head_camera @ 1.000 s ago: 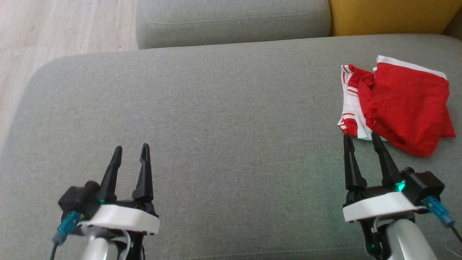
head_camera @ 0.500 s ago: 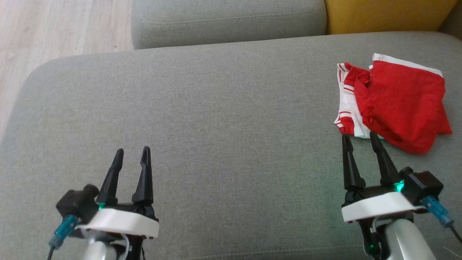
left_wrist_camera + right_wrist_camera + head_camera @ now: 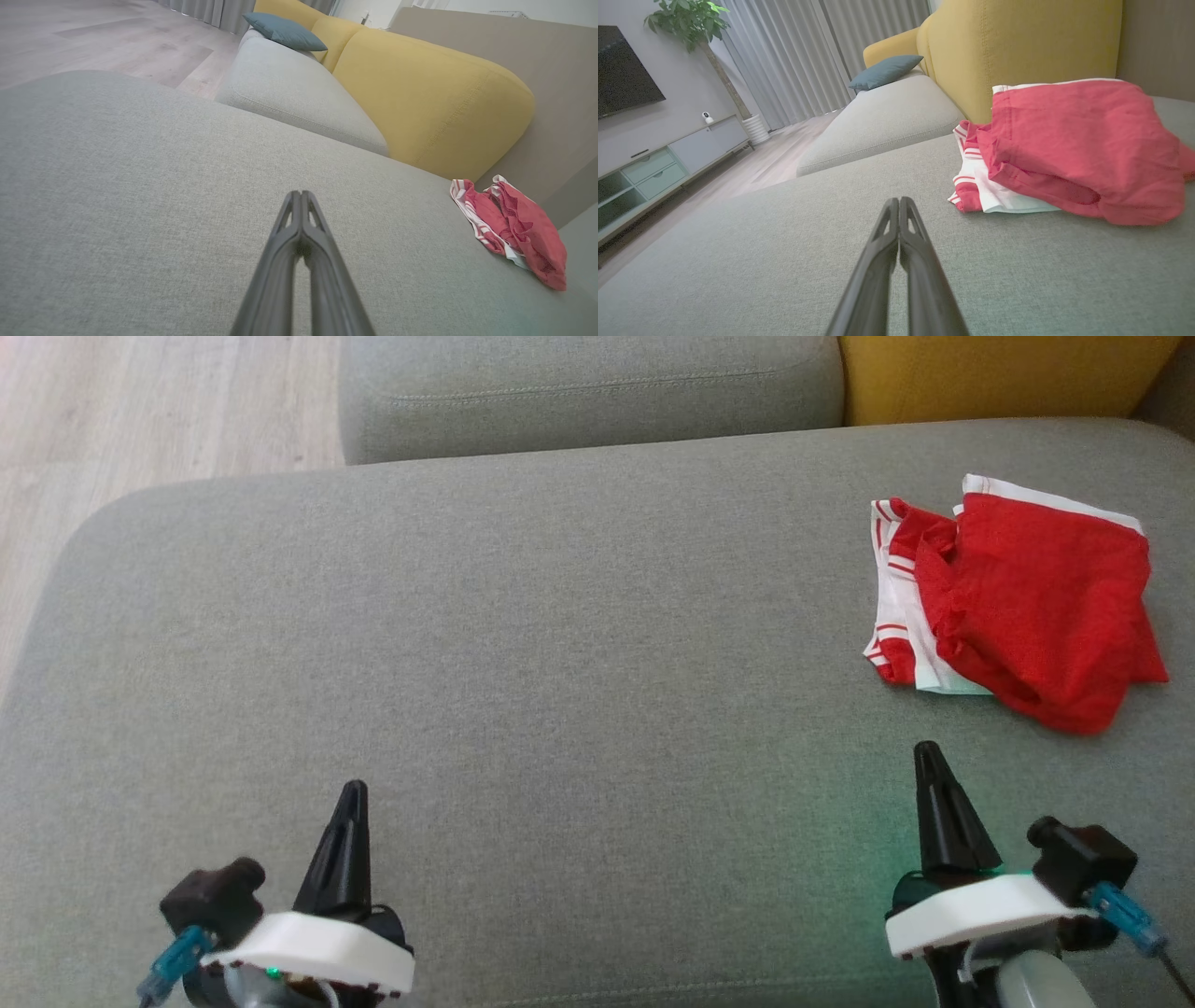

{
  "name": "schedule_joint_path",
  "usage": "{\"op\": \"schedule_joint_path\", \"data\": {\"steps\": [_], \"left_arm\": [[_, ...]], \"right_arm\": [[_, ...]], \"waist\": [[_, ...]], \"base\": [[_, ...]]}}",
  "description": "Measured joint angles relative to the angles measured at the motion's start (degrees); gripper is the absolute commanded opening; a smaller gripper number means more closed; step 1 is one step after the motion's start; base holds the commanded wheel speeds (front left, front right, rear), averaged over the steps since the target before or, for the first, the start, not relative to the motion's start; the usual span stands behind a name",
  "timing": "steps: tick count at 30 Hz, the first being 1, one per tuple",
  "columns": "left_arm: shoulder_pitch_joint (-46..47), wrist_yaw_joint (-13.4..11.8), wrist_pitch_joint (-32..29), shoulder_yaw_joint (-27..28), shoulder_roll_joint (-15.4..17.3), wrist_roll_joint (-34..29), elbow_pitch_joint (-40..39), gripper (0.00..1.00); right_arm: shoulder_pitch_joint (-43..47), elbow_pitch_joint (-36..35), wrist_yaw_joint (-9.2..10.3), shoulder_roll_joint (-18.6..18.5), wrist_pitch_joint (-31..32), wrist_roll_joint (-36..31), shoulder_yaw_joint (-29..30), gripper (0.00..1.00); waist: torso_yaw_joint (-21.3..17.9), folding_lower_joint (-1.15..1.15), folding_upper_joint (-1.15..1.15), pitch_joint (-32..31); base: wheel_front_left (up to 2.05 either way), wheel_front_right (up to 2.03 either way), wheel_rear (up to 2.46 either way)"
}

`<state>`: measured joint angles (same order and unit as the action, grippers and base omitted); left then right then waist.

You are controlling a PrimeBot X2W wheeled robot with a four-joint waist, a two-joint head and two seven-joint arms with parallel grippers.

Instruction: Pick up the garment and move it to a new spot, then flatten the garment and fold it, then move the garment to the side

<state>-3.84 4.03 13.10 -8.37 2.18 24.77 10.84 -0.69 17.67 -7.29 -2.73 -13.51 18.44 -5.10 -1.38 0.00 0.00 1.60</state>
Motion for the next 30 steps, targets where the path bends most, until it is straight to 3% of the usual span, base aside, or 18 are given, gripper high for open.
{"op": "schedule_joint_path", "data": {"steps": [30], "left_arm": [[1.0,0.6,-4.5,2.2,0.2,17.6,1.1,0.0]], "right_arm": [[-0.1,-0.3,0.01,-0.1,4.0,19.7,2.0,0.0]], "waist": [[0.4,0.0,0.0,-0.4]], "base": [[0.0,0.0,0.0]]}}
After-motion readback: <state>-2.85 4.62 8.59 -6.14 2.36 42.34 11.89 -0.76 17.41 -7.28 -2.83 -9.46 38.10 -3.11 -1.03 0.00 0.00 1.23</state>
